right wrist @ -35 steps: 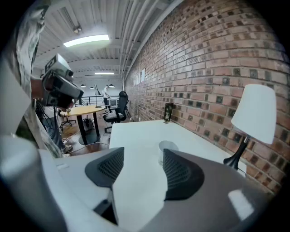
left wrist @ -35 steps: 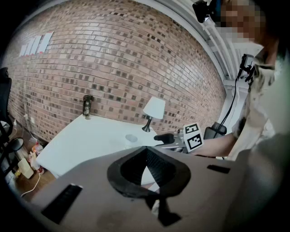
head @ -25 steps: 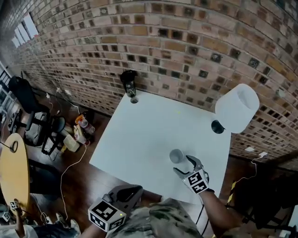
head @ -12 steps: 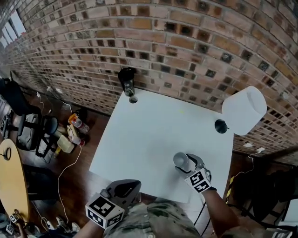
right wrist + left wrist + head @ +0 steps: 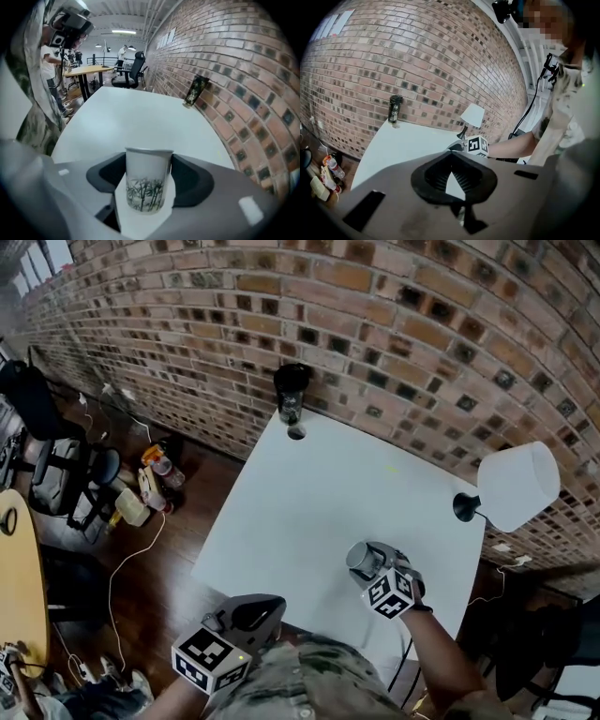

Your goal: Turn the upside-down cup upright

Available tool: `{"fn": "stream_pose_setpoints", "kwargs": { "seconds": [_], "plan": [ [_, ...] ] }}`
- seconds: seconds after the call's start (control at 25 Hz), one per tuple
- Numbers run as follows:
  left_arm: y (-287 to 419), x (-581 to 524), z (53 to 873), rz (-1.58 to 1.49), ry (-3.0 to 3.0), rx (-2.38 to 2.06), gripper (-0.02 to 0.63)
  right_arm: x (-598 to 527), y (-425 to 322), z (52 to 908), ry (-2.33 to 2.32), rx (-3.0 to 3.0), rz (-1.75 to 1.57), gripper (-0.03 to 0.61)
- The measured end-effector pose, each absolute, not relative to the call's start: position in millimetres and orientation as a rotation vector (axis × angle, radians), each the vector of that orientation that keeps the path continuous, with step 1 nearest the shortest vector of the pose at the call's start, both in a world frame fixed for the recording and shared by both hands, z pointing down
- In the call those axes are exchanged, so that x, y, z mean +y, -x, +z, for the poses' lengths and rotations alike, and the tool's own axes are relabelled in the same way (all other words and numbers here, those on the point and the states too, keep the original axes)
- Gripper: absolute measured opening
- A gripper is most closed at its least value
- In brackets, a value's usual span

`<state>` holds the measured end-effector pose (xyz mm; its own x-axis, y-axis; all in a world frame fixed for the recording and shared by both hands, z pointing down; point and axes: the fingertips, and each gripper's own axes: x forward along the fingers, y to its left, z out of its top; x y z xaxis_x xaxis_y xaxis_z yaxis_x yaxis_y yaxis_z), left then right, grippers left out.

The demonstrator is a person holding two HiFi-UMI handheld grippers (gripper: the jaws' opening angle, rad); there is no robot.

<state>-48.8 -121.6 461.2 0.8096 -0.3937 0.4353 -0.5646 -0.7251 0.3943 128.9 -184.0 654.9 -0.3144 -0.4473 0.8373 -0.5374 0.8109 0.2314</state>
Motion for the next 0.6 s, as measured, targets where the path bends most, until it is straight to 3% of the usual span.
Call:
{"fn": "stream_pose_setpoints", "kwargs": {
  "seconds": [0.44, 0.6],
  "plan": [
    [72.0, -127.3, 478.5, 0.419, -2.426, -0.719, 0.006, -189.5, -117.1, 671.0, -0.651, -1.916, 0.110, 0.308],
    [64.7, -130.5, 476.7, 0.420, -2.439, -0.702, 0.006, -189.6, -119.6, 668.3, -0.680, -1.944, 0.145, 0.351]
  ]
}}
